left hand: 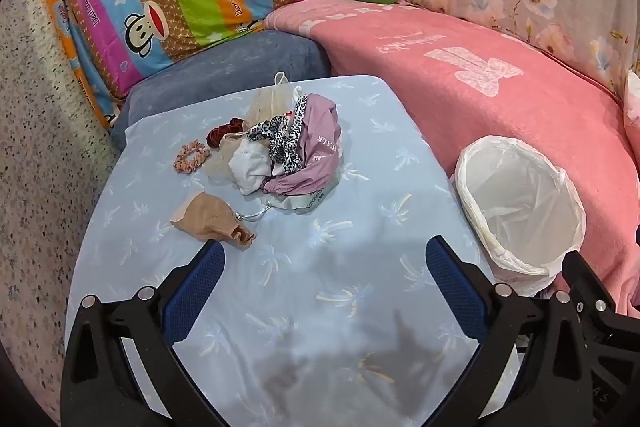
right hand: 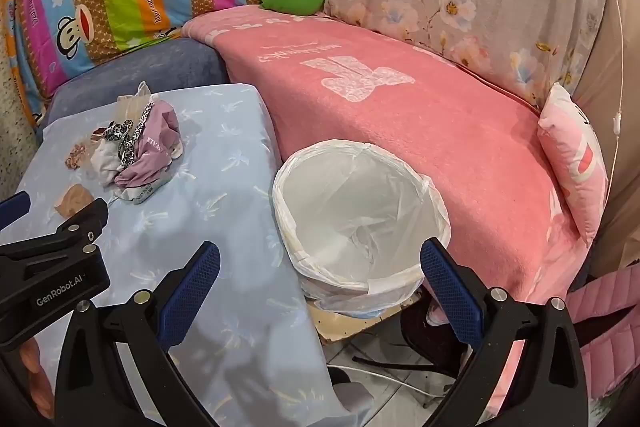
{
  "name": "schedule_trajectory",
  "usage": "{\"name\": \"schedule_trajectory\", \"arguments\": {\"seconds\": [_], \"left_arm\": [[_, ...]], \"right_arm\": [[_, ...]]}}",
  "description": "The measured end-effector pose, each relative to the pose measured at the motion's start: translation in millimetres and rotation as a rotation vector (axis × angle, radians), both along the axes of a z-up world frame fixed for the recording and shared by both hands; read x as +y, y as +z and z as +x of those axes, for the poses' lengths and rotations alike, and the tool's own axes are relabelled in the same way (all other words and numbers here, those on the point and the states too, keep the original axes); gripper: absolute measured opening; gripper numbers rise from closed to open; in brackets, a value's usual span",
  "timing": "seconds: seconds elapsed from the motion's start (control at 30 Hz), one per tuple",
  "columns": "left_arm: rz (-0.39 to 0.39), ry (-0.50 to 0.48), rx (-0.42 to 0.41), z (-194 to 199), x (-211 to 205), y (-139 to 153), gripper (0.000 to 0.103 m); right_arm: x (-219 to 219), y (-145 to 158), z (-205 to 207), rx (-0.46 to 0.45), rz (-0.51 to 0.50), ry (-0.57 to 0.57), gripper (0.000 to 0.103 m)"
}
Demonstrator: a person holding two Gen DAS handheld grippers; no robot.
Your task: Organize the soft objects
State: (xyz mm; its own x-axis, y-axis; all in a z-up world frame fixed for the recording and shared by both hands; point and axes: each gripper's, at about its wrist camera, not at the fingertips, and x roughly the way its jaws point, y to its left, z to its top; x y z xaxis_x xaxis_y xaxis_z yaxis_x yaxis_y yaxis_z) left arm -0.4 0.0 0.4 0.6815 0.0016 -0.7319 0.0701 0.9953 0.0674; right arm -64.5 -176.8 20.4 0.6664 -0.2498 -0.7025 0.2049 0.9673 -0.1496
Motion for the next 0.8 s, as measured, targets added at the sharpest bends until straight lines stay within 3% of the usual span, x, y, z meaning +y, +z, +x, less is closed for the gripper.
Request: {"name": "schedule_trajectory", "arguments": {"seconds": [0.43, 0.8], "left_arm": [[-0.014, 0.008, 0.03, 9.4, -0.6, -3.6, 0.096], [-0.012, 0.002, 0.006, -4.1, 1.9, 1.5, 0.096]], "right_arm": [[0.5, 1.3, -1.8, 0.0, -0.011, -0.004, 0.097], [1.4, 6.6, -4.3, -0.003, -0.012, -0.001, 0.097]]}}
